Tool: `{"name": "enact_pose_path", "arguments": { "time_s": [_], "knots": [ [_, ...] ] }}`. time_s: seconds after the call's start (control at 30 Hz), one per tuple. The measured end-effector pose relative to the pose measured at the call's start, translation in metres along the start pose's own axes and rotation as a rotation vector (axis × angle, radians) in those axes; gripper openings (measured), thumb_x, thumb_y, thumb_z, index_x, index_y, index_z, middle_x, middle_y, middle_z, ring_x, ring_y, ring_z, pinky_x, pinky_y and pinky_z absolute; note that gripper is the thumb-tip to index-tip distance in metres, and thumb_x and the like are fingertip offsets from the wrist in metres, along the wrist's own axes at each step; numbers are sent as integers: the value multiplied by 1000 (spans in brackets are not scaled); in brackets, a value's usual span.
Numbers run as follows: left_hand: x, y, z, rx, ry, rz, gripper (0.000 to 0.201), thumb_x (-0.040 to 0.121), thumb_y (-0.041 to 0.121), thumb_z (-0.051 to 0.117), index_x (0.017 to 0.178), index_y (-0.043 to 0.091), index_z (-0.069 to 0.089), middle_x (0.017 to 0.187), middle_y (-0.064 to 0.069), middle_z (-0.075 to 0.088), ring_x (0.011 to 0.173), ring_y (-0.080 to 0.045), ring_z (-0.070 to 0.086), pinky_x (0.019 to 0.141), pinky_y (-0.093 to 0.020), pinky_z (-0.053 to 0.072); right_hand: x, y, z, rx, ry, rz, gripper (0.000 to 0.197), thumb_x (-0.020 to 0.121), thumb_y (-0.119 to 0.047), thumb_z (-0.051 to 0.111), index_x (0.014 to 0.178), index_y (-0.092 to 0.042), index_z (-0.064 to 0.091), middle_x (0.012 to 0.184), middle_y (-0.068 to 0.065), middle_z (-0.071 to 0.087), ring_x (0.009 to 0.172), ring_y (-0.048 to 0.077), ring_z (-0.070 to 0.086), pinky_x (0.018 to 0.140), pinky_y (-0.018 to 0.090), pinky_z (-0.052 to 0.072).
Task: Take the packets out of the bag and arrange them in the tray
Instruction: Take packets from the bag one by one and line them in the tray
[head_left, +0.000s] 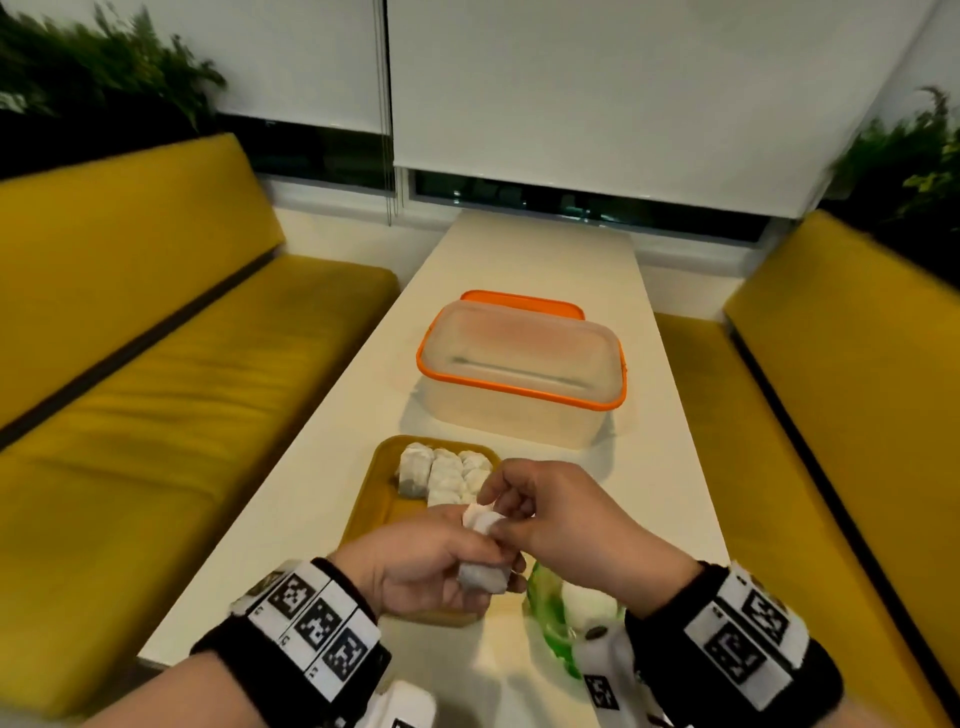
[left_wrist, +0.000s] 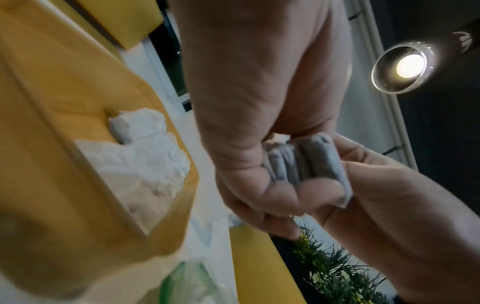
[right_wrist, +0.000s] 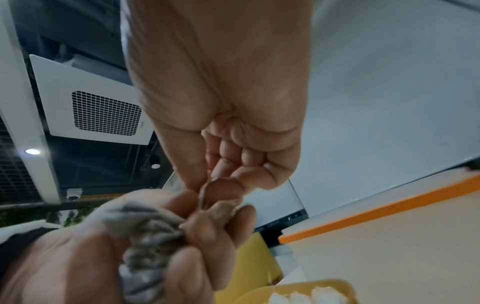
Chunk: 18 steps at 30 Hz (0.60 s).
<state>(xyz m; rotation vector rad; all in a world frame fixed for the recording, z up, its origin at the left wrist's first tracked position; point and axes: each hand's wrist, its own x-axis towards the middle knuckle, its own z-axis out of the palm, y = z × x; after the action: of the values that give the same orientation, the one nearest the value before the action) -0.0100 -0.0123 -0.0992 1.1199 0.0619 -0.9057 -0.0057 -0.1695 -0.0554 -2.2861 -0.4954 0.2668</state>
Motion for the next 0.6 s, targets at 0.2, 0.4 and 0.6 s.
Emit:
{"name": "enact_pose_path", "arguments": {
  "time_s": [0.2, 0.4, 0.6],
  "knots": [
    [-29, -3, -51, -165, 161, 48, 34, 79, 22, 67, 110, 12, 57, 83, -9, 68, 74, -19, 66, 47, -22, 49, 51, -28, 15, -181, 25, -49, 9, 80, -11, 67, 86, -17, 71, 69, -12, 57, 67, 5, 53, 56, 9, 37],
    [-44, 1, -104, -360, 186, 36, 37, 84, 1, 47, 121, 2, 45, 95, -28, 63, 68, -27, 69, 51, -30, 55, 128, -27, 31, -396, -45, 11, 11, 86, -14, 59, 78, -22, 60, 75, -5, 57, 73, 15, 52, 60, 24, 36],
    [-45, 8, -128, -281, 248, 92, 27, 90, -1, 53, 117, -1, 50, 93, -22, 64, 83, -27, 70, 53, -26, 56, 170, -5, 70, -542, -237, 81, 9, 86, -16, 58, 86, -17, 67, 94, 1, 66, 84, 17, 54, 69, 23, 37]
  ]
}}
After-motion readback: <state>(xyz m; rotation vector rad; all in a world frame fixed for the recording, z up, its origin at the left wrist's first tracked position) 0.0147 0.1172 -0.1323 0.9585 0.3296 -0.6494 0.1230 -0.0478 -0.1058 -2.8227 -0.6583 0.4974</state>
